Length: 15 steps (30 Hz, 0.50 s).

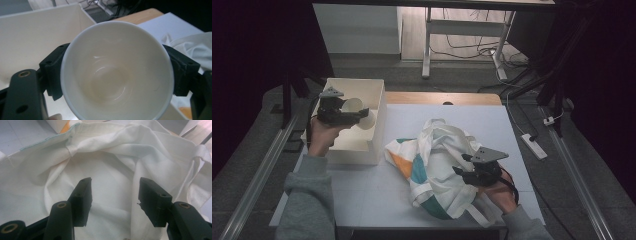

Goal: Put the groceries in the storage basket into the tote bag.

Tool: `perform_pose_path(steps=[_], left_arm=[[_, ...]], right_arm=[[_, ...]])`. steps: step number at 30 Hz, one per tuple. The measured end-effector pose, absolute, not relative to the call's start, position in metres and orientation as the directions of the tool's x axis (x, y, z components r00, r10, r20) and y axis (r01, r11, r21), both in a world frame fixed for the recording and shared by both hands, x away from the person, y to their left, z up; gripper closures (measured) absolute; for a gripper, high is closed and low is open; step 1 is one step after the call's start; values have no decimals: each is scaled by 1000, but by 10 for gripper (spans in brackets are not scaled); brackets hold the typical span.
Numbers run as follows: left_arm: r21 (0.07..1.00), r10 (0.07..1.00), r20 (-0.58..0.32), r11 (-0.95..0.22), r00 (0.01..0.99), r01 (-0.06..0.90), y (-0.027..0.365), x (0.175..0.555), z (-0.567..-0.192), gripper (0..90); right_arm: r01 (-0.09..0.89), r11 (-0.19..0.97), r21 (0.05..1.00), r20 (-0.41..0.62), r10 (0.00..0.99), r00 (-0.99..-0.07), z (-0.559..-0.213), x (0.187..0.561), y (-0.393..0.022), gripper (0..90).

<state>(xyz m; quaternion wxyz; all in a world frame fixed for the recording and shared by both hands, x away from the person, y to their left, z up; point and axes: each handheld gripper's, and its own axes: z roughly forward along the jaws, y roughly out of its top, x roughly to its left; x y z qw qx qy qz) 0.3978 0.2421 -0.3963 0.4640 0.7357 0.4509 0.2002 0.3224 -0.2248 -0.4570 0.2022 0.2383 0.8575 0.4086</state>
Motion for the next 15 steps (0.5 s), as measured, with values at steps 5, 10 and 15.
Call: perform_pose_path(steps=[5,10,15], left_arm=[[893,850,-110,-143,515,427,240,389,-386,193],[914,854,-111,-113,507,390,243,382,-378,193],[936,859,-107,-82,500,341,243,374,-370,194]], right_arm=[[242,551,798,-152,574,-805,-457,322,-225,446],[243,551,798,-152,575,-804,-457,322,-225,446],[243,553,797,-154,574,-804,-457,322,-225,446]])
